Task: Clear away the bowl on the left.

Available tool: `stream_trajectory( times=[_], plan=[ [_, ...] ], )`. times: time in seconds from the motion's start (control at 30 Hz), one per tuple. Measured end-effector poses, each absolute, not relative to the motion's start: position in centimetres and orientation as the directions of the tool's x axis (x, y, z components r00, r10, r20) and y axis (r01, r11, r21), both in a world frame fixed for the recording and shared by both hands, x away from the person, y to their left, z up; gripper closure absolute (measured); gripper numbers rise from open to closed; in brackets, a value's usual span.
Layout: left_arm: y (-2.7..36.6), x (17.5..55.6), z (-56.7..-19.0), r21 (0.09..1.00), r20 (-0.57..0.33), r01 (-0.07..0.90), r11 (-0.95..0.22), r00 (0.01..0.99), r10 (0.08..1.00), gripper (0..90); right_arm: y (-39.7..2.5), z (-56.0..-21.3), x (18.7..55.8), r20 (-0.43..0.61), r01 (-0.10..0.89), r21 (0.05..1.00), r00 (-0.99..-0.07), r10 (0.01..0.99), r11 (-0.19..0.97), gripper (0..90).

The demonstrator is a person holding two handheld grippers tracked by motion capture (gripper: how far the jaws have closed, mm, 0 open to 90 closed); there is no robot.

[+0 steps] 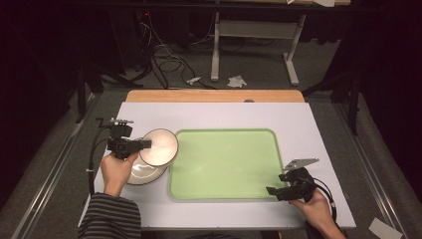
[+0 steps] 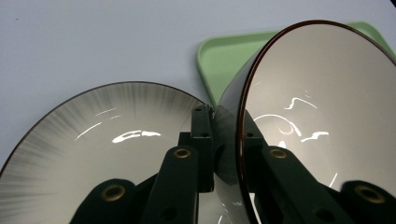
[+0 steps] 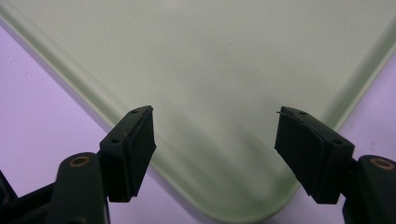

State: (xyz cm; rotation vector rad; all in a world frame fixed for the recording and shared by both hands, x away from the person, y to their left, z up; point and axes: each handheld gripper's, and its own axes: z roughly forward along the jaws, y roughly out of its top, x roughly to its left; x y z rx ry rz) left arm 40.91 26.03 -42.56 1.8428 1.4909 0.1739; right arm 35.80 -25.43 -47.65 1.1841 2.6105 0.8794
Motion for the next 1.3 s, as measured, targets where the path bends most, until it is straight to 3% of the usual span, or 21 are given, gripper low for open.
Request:
stream_trajectory(
  times=[1.3],
  plan=[
    [17.7, 42.5, -40.8, 0.627, -0.313, 0.747, -0.222, 0.502, 0.806, 82.2, -25.4, -47.6, 35.7, 0.104, 0.64, 0.567, -0.68, 0.726, 0.518, 30.0]
  ],
)
